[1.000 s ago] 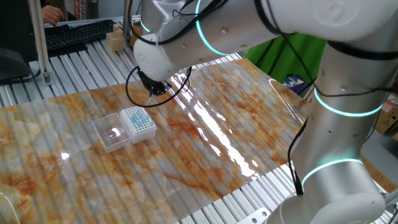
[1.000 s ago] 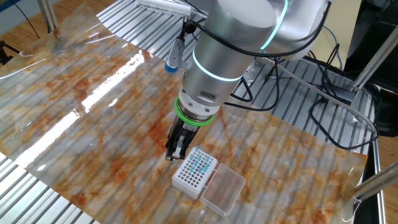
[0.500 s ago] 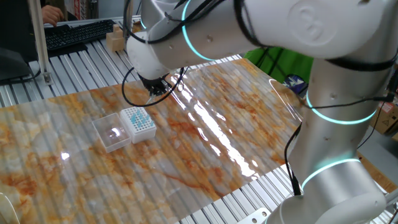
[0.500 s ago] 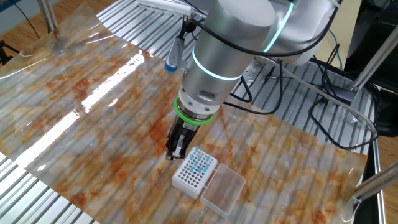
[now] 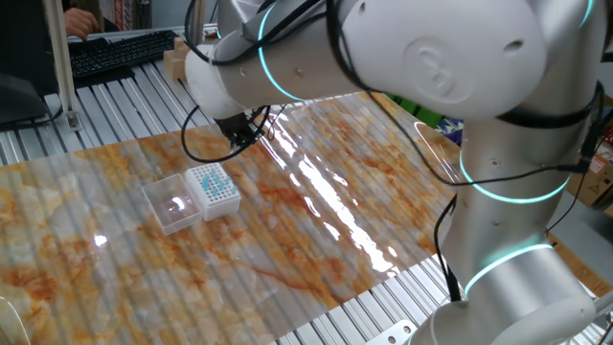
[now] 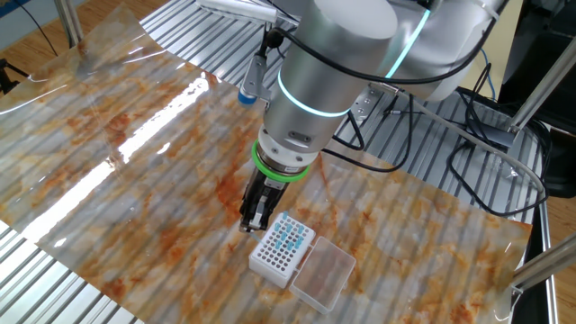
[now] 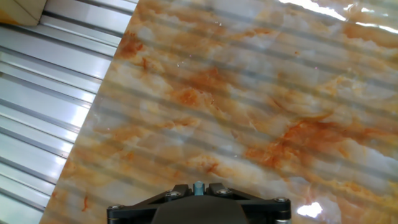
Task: Insert a medium pipette tip into the holder for medium pipette tips
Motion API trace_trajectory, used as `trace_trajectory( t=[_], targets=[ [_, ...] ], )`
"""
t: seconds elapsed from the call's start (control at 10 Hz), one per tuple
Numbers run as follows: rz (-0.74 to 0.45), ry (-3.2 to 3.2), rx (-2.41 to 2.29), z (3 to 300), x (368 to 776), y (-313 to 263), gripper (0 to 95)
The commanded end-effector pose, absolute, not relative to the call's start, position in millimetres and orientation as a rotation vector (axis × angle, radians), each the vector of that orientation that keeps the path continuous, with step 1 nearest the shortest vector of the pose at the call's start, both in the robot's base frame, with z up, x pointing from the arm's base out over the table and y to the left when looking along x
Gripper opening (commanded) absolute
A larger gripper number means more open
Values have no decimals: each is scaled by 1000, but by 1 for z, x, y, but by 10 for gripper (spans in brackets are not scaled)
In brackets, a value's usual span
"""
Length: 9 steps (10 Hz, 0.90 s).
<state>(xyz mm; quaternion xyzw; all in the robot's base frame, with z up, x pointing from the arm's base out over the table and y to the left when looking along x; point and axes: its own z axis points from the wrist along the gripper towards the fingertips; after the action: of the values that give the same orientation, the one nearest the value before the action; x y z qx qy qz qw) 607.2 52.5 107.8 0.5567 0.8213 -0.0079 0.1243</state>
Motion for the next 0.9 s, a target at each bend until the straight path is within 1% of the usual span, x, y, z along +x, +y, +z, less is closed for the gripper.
trace_trajectory(
  t=[0.1,0.9],
  targets=[
    [-24,2396,1621,107,608,53,0],
    [-30,2401,1607,107,608,53,0]
  ],
)
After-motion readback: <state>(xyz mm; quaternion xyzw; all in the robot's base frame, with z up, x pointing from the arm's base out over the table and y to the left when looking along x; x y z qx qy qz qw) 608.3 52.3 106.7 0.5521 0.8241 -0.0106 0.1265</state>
